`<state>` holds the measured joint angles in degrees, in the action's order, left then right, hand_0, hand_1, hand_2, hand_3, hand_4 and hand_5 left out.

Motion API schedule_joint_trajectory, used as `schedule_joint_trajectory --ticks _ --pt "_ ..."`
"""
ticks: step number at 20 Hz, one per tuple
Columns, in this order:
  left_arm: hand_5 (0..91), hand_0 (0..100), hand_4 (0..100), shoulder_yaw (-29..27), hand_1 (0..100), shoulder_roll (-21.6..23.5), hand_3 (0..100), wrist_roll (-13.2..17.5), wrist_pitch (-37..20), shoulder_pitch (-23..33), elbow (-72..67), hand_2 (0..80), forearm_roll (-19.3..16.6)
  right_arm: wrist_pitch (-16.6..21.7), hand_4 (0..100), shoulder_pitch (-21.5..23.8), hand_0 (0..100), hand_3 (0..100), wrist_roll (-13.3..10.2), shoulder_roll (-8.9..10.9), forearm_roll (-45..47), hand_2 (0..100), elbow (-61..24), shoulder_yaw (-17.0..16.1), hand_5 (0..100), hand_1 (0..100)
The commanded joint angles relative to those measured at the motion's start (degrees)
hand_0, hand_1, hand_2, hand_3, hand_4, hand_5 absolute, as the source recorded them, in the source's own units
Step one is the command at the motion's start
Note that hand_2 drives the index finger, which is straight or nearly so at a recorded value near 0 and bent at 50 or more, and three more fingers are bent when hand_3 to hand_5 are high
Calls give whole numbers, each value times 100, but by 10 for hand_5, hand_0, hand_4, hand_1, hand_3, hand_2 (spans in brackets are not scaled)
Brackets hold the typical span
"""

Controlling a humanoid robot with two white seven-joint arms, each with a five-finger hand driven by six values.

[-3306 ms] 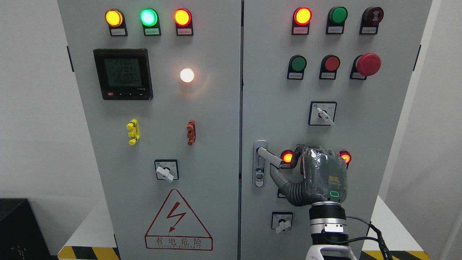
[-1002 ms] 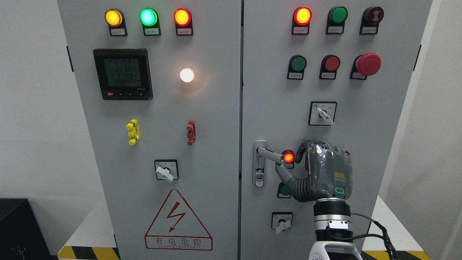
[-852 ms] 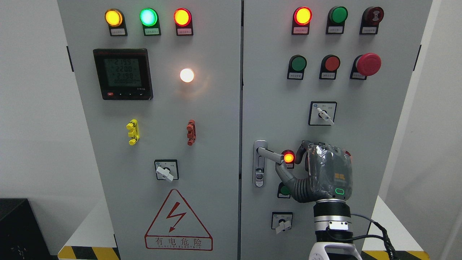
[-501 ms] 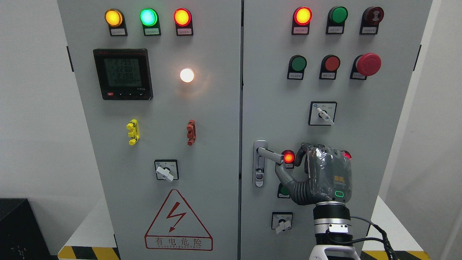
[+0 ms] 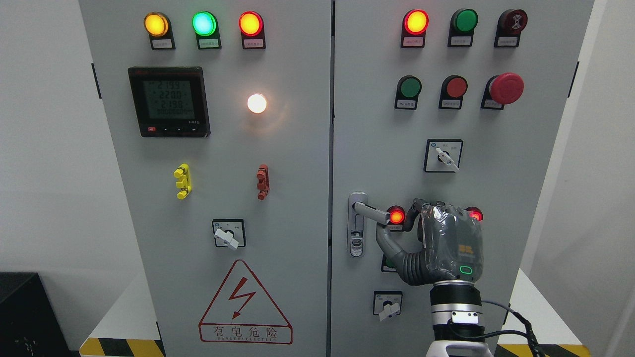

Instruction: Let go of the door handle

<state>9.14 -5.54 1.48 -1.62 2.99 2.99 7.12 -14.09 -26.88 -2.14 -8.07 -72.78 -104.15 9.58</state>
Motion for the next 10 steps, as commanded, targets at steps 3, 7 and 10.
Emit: schedule_joint_trajectory --ticks 3,7,10 --pt "0 0 6 0 0 0 106 2 -5 0 0 45 0 143 799 191 214 975 30 16 0 716 -272 -9 728 517" --pt "0 0 6 0 0 0 106 2 4 0 0 44 0 284 792 428 206 966 21 16 0 707 -465 -44 720 515" --pt "0 0 6 0 0 0 106 2 -5 0 0 45 0 398 776 622 197 933 -5 24 0 675 -518 -88 699 509"
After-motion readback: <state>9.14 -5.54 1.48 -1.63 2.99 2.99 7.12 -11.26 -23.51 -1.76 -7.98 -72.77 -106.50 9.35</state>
